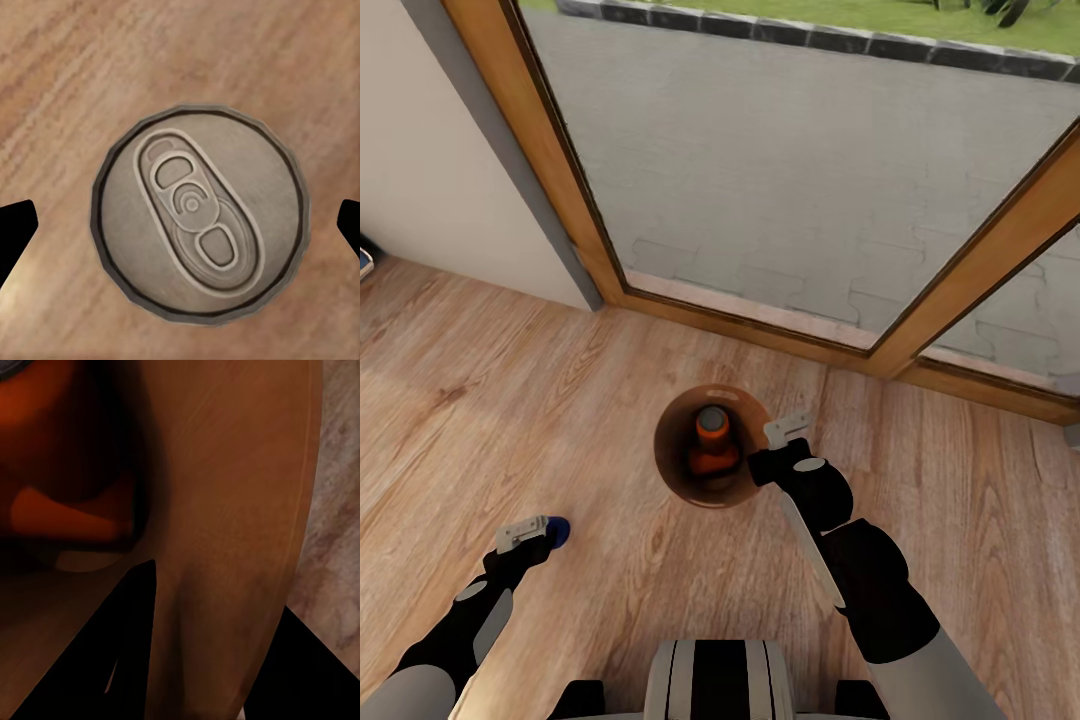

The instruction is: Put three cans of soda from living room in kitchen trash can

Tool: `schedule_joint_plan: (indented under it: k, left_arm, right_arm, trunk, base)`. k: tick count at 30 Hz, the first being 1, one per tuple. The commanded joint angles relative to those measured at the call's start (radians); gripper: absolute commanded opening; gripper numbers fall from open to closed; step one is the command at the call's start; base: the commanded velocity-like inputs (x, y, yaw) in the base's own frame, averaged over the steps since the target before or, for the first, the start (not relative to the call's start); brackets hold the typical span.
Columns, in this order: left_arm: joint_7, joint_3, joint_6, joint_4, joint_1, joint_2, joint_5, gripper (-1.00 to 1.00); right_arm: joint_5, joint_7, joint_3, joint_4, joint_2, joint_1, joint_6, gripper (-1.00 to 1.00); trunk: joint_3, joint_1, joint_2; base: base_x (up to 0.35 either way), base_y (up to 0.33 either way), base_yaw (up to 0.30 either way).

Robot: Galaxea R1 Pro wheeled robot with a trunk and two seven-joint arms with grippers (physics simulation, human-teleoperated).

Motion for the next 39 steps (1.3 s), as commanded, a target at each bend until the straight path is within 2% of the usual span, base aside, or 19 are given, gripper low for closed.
schedule_joint_plan:
  k: [1,5,10,24,25,39]
  left_arm:
    - [0.0,0.0,0.0,0.0,0.0,0.0,0.0,1.0]
    - [0.0,0.0,0.0,0.0,0.0,0.0,0.0,1.0]
    - [0.0,0.0,0.0,0.0,0.0,0.0,0.0,1.0]
    - [0.0,0.0,0.0,0.0,0.0,0.0,0.0,1.0]
    - [0.0,0.0,0.0,0.0,0.0,0.0,0.0,-1.0]
    - [0.0,0.0,0.0,-0.001,0.0,0.0,0.0,-1.0]
  right_arm:
    - [-0.011,0.0,0.001,0.0,0.0,0.0,-0.002,-1.0]
    - [-0.011,0.0,0.001,0.0,0.0,0.0,-0.002,-1.0]
    - [-0.011,0.0,0.001,0.0,0.0,0.0,-0.002,-1.0]
    - [-0.011,0.0,0.001,0.0,0.0,0.0,-0.002,-1.0]
    - [-0.011,0.0,0.001,0.0,0.0,0.0,-0.002,-1.0]
    - [-0.011,0.0,0.001,-0.001,0.0,0.0,-0.002,-1.0]
  trunk:
    - [0.0,0.0,0.0]
    - [0.0,0.0,0.0]
    - [-0.016,0.019,-0.035]
    - [-0.016,0.019,-0.035]
    - [-0.016,0.019,-0.035]
    - [-0.016,0.019,-0.035]
  base:
    - [0.0,0.0,0.0]
    - [0.0,0.0,0.0]
    - [0.0,0.0,0.0]
    - [0.0,0.0,0.0]
    - [0.0,0.0,0.0]
    - [0.0,0.0,0.0]
